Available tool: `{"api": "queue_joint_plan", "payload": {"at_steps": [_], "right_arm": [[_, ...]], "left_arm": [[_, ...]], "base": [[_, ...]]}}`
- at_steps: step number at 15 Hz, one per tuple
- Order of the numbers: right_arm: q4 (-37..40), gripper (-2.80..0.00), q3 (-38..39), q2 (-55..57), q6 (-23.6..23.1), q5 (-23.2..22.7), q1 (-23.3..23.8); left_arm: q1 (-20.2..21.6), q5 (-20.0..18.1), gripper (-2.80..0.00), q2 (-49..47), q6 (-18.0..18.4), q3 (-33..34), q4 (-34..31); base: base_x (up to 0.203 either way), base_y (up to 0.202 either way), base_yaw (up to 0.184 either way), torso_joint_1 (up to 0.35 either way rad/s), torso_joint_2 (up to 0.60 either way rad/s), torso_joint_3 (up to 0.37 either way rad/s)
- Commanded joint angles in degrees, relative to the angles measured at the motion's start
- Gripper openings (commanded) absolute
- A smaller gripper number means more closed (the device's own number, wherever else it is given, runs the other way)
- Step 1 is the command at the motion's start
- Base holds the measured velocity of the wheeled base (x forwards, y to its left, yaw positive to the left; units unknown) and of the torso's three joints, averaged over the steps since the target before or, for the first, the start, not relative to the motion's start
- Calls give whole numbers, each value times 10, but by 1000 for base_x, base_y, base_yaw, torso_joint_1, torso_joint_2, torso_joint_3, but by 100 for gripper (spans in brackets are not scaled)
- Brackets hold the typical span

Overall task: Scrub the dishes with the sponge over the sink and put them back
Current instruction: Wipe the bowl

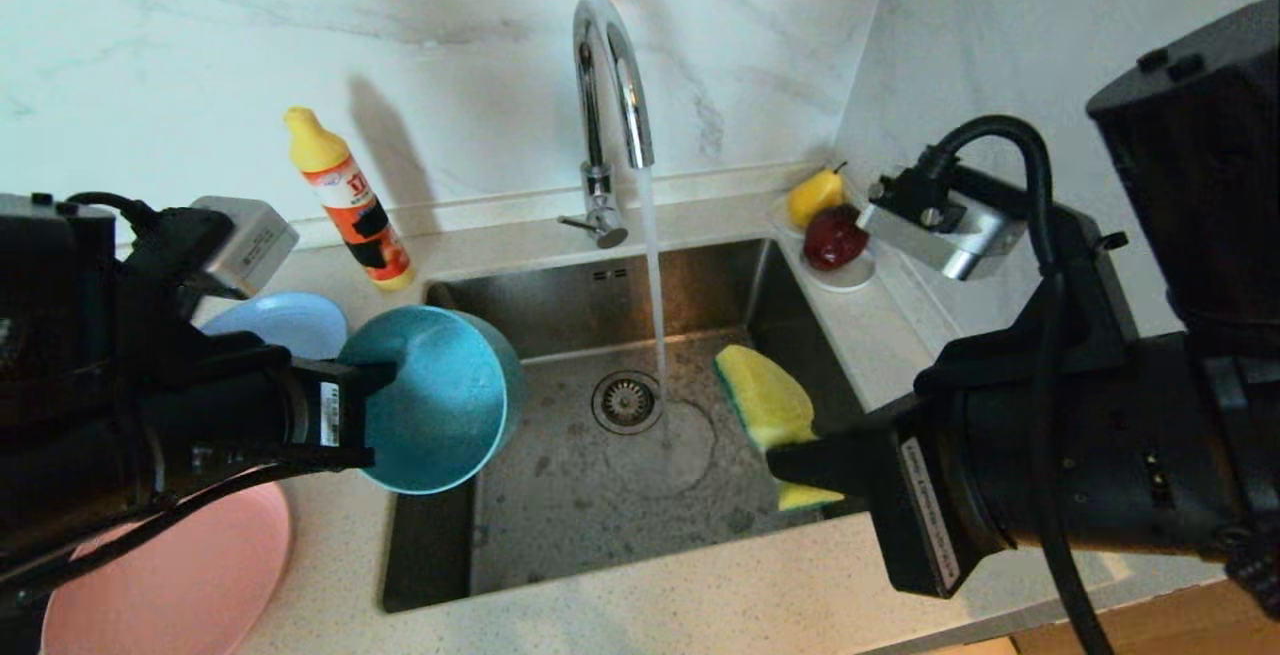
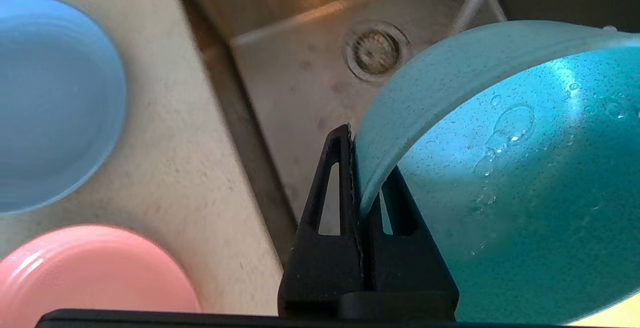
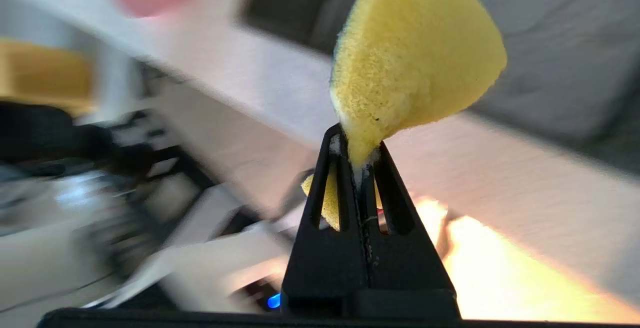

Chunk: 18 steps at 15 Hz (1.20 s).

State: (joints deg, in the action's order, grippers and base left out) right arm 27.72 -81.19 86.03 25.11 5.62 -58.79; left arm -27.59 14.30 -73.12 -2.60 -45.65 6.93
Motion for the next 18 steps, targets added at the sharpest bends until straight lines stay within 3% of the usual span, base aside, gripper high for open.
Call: {"api": "queue_joint_plan", "payload": {"at_steps": [1, 3, 5, 11, 18], "right_arm": [[34, -280, -37, 6, 36, -41, -4], [44, -280, -64, 15, 66, -76, 1], [46, -280, -86, 37, 81, -87, 2], [52, -280, -110, 75, 82, -88, -5], [51, -280, -131, 112, 86, -88, 3]], "left_arm": [[-18, 23, -280, -37, 5, 43, 121], [-39, 50, -280, -79, 17, 75, 226], [-77, 81, -280, -112, 20, 86, 265], [-124, 91, -280, -129, 19, 67, 270], [-170, 130, -280, -163, 21, 30, 271]], "base": [[0, 0, 0, 0, 0, 0], [0, 0, 0, 0, 0, 0], [0, 0, 0, 0, 0, 0], [0, 0, 0, 0, 0, 0], [0, 0, 0, 0, 0, 0]]}}
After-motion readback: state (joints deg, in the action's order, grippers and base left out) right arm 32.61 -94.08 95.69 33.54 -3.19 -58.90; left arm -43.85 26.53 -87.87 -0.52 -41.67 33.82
